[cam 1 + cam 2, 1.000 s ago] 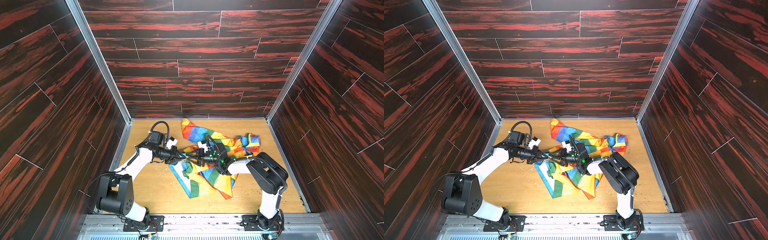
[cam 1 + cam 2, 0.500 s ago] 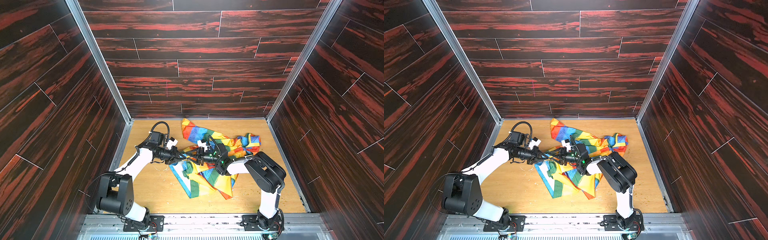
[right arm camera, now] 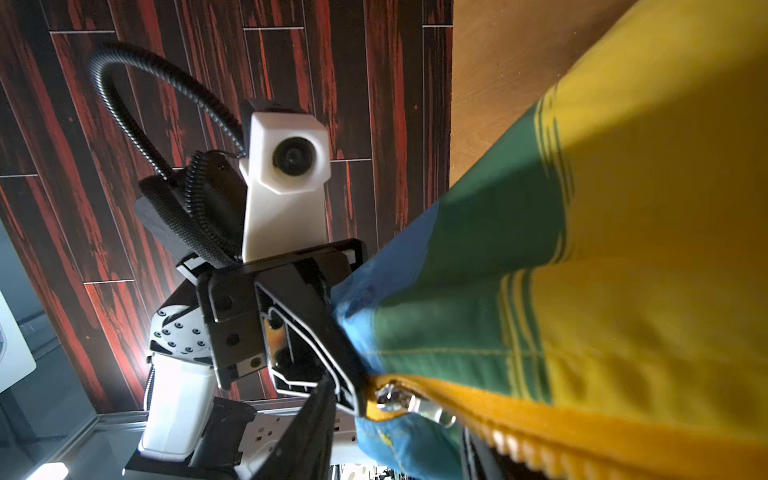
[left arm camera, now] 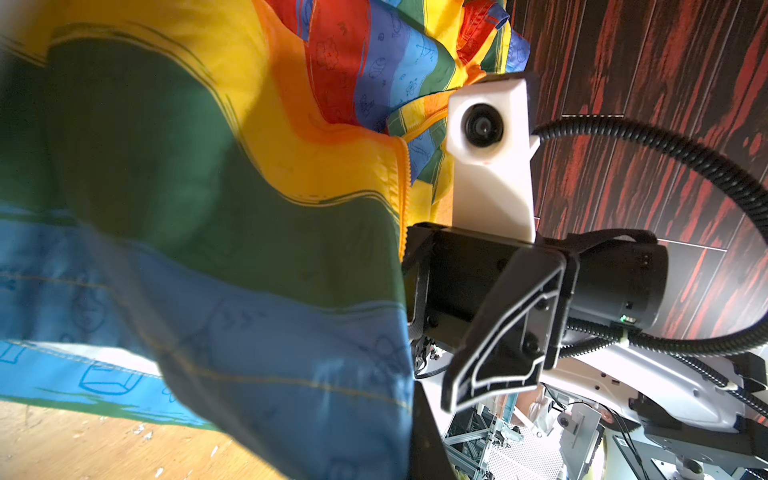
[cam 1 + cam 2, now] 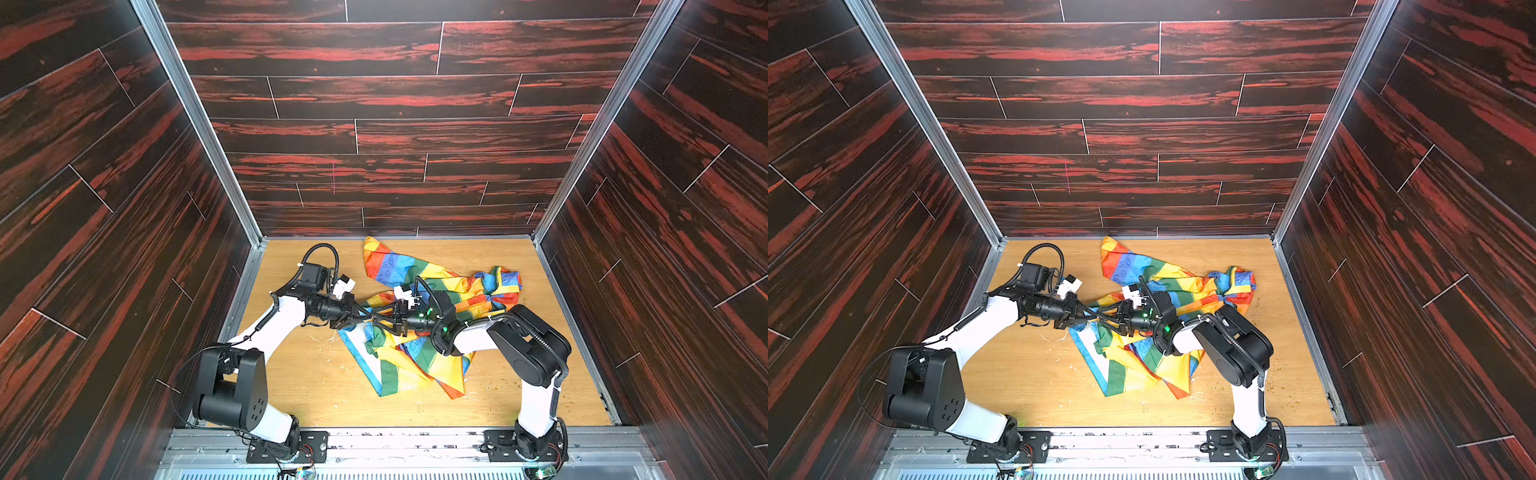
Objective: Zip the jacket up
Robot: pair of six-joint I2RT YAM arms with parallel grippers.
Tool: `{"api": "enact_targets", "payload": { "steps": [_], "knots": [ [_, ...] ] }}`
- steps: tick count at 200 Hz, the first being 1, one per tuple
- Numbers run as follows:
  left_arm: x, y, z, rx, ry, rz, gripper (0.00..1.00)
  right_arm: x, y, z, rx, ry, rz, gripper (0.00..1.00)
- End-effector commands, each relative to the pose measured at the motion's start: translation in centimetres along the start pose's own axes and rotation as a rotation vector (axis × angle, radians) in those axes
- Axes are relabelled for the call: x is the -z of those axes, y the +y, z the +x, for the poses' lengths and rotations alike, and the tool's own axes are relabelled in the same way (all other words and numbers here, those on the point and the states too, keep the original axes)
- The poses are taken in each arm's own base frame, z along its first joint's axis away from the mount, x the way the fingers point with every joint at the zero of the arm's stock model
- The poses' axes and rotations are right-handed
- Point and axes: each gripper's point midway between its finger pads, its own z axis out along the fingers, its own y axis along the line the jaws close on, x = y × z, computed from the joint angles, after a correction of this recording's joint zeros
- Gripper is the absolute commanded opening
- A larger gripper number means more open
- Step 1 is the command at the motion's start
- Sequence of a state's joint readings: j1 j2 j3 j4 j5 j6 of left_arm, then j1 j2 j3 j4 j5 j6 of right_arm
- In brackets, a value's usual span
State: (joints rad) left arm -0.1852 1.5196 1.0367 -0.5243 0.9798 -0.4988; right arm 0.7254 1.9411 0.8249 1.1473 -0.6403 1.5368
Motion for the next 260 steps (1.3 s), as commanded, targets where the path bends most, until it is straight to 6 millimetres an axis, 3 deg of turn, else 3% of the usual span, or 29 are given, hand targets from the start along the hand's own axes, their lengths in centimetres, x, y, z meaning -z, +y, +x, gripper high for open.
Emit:
{"api": "enact_targets", "payload": {
  "steps": [1,100,183,260],
  "knots": [
    [0.2,-0.7,0.3,-0.024,0.001,0.015,0.0,0.1,0.8,0.6,0.01,0.005,-0.043,0.49],
    [0.3,-0.8,0.4,-0.024,0.0,0.014,0.0,0.9,1.9,0.8,0.055,-0.03,-0.026,0.37],
    [0.4,-0.8,0.6,-0.025,0.001,0.013,0.0,0.6,1.8,0.6,0.044,-0.025,-0.043,0.37],
    [0.3,-0.8,0.5,-0.023,0.001,0.012,0.0,0.9,2.1,0.7,0.06,-0.033,-0.032,0.17]
  ]
}}
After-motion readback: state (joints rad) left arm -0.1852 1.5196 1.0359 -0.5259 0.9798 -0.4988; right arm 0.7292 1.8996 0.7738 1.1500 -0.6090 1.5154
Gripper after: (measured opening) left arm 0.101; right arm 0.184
